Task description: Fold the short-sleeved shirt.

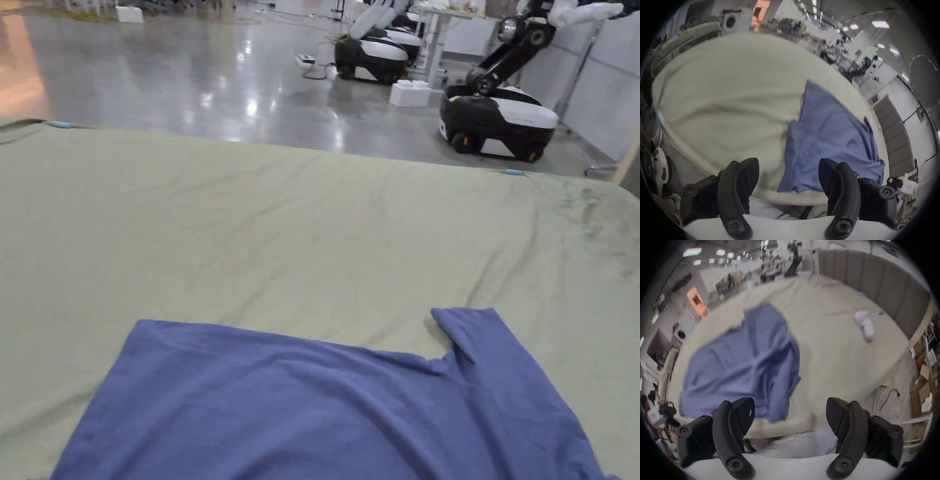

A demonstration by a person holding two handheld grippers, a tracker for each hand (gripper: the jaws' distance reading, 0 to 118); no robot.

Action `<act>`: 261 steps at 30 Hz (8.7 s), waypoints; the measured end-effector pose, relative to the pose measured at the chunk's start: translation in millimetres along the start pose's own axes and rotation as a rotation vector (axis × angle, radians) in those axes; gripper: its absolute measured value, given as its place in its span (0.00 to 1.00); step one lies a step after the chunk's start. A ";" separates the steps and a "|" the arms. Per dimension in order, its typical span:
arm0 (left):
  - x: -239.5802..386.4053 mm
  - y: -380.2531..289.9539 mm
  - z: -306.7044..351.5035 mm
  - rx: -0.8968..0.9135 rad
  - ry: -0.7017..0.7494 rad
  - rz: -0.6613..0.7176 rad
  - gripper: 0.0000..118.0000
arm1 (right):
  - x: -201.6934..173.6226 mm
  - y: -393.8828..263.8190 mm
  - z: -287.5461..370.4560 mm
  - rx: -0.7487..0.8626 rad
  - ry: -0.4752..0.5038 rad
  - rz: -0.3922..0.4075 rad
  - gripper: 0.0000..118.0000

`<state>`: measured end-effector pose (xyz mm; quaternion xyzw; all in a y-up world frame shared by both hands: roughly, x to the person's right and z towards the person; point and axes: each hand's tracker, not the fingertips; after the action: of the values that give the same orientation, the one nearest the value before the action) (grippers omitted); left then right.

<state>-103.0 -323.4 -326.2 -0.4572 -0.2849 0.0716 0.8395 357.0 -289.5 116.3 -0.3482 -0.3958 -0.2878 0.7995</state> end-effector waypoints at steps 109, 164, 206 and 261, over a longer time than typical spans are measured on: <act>-40.8 2.7 -8.7 -0.098 -0.308 0.142 0.00 | -45.5 -13.8 -5.4 -0.073 0.425 0.025 0.03; 100.8 31.5 -105.7 -0.455 -0.530 -0.055 0.06 | -97.4 -7.1 1.7 -0.080 0.509 0.048 0.03; 70.8 6.2 -70.6 -0.402 -0.741 0.071 0.11 | -67.6 -15.3 -11.6 -0.110 0.497 -0.091 0.03; 221.6 -7.2 -152.1 -0.550 -0.468 -0.137 0.20 | -78.9 -24.1 -3.8 -0.122 0.501 -0.041 0.03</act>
<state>162.1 -353.7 -292.8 -0.6169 -0.5079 0.0384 0.6000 299.8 -292.2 56.8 -0.3057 -0.1744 -0.4046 0.8440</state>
